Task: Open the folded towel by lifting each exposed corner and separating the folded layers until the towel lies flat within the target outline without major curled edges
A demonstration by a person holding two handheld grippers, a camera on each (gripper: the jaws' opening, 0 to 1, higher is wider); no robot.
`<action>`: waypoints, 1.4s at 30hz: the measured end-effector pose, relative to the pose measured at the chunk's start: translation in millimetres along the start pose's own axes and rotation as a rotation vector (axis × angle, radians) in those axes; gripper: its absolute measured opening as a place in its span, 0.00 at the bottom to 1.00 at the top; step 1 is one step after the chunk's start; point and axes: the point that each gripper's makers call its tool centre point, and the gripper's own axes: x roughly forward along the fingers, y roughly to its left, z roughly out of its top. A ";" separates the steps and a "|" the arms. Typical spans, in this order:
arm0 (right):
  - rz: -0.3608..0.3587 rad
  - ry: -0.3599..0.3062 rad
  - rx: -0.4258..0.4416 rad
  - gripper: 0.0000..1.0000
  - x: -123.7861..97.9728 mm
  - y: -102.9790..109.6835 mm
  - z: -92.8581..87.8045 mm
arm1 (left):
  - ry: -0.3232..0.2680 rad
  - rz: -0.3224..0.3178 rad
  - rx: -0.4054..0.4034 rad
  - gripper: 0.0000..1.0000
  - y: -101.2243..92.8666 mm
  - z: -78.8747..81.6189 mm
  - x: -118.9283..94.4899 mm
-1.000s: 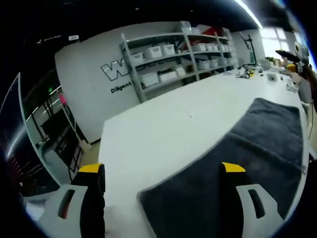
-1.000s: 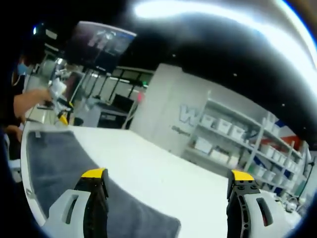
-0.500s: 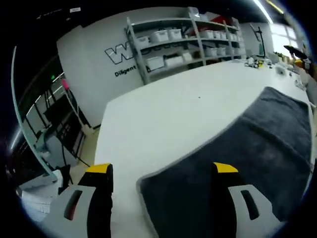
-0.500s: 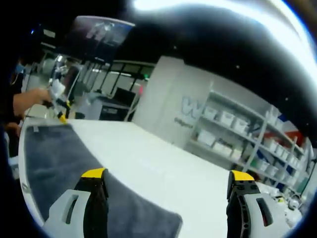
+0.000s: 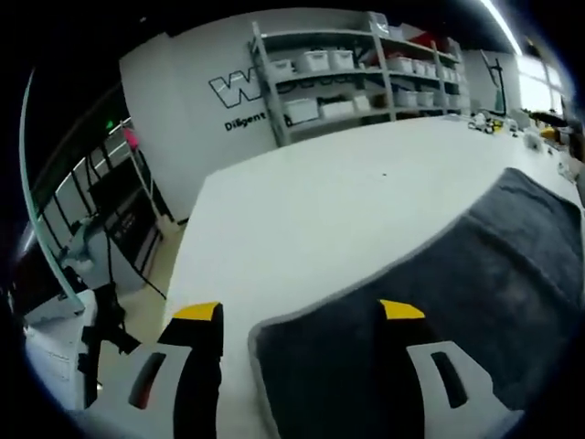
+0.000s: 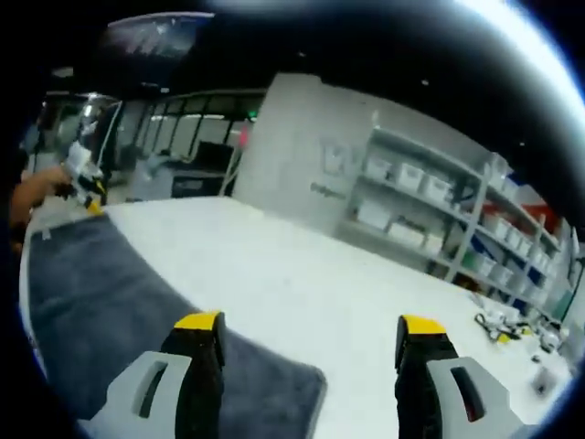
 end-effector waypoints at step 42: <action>0.076 0.299 0.193 0.27 78.1 -0.4 -128.3 | 0.078 0.004 -0.181 0.25 52.3 -41.8 53.0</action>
